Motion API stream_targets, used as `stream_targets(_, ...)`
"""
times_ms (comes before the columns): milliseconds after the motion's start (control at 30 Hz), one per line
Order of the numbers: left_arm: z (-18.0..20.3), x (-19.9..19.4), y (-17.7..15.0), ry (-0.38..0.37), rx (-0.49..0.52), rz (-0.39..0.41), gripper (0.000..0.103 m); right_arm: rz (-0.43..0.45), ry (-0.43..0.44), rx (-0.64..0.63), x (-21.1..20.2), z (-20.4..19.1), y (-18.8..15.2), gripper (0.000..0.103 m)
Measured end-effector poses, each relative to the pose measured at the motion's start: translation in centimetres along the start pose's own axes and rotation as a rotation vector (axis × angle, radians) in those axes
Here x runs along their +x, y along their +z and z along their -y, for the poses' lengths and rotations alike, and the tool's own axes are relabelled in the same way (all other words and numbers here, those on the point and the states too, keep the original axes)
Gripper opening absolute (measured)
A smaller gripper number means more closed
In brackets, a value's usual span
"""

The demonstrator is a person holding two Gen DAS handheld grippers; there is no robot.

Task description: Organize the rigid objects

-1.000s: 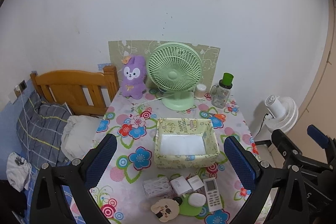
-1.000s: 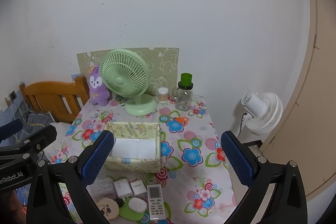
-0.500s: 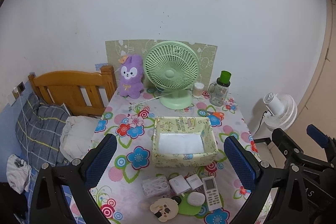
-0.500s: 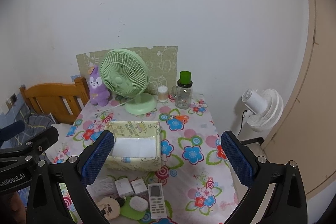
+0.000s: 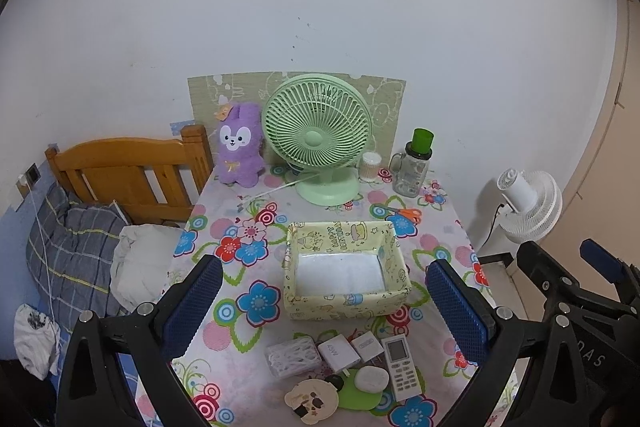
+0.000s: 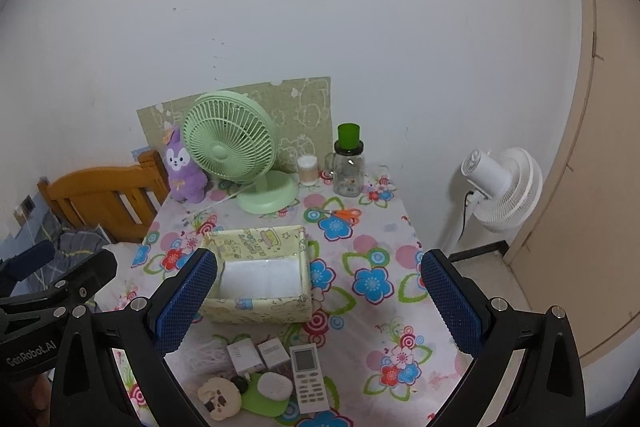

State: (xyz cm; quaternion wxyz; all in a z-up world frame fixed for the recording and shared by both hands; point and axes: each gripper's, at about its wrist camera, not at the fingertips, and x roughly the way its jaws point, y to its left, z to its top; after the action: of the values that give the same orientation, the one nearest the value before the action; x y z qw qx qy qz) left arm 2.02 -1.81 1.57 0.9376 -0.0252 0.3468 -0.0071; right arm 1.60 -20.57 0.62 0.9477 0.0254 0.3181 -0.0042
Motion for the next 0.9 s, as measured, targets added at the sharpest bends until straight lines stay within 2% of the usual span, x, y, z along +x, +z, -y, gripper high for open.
stream_targets(233, -0.4, 0.8, 0.4, -0.011, 0.014, -0.006, 0.103, -0.002, -0.024, 0.014, 0.8, -0.5, 0.4, 0.103)
stream_targets(367, -0.5, 0.6, 0.7, 0.051, 0.018, 0.035, 0.103, 0.011, -0.04, 0.012, 0.7, -1.0, 0.7, 0.103)
stream_targets(600, -1.3, 0.3, 2.2, 0.015, 0.017, 0.047, 0.103, 0.038, -0.046, 0.015, 0.2, -1.4, 1.6, 0.103)
stream_targets(900, -1.6, 0.2, 2.3, 0.006, 0.019, 0.05, 0.103, 0.055, -0.042, 0.003, -0.1, -1.9, 2.0, 0.103)
